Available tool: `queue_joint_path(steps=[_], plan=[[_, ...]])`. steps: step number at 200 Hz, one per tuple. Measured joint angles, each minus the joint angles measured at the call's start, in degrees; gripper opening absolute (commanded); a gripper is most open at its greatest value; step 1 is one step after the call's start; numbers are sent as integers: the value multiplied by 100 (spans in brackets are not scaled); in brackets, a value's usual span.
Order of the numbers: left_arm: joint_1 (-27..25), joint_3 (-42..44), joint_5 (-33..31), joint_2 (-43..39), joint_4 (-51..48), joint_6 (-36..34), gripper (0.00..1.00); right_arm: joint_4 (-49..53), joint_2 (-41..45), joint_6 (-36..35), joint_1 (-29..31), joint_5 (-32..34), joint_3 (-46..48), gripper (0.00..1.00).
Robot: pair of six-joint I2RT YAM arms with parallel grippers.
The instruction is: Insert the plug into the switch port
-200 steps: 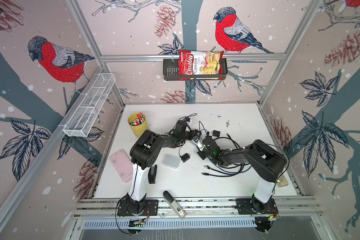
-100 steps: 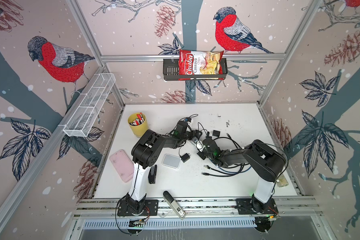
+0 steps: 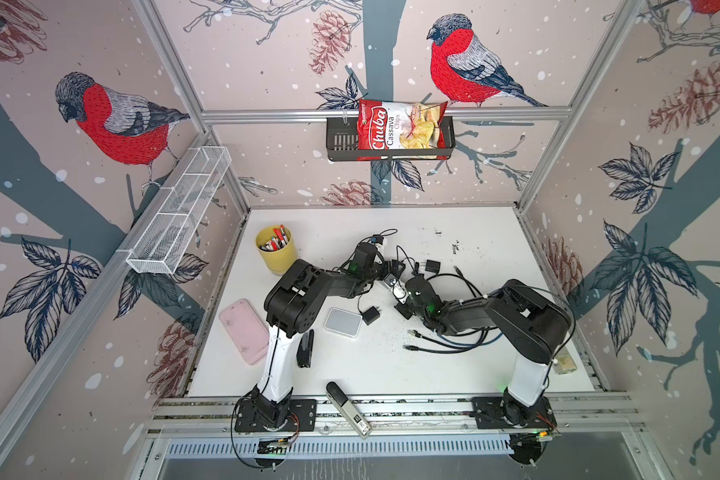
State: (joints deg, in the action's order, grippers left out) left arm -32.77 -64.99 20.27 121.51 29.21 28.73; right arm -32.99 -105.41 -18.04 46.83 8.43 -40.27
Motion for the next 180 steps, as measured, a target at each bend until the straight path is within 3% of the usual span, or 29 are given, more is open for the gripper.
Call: queue_joint_path(steps=[55, 68, 132, 180], plan=[[334, -553, 654, -68, -1119, 85, 90, -262, 7, -55, -11, -367, 33, 9], [411, -761, 772, -68, -1488, 83, 97, -363, 13, -127, -13, -407, 31, 9], [802, -1655, 988, -63, -2358, 35, 97, -588, 85, -146, -164, -446, -85, 9], [1191, -1805, 962, -225, -2555, 24, 97, -518, -83, -129, -376, -442, -365, 9]])
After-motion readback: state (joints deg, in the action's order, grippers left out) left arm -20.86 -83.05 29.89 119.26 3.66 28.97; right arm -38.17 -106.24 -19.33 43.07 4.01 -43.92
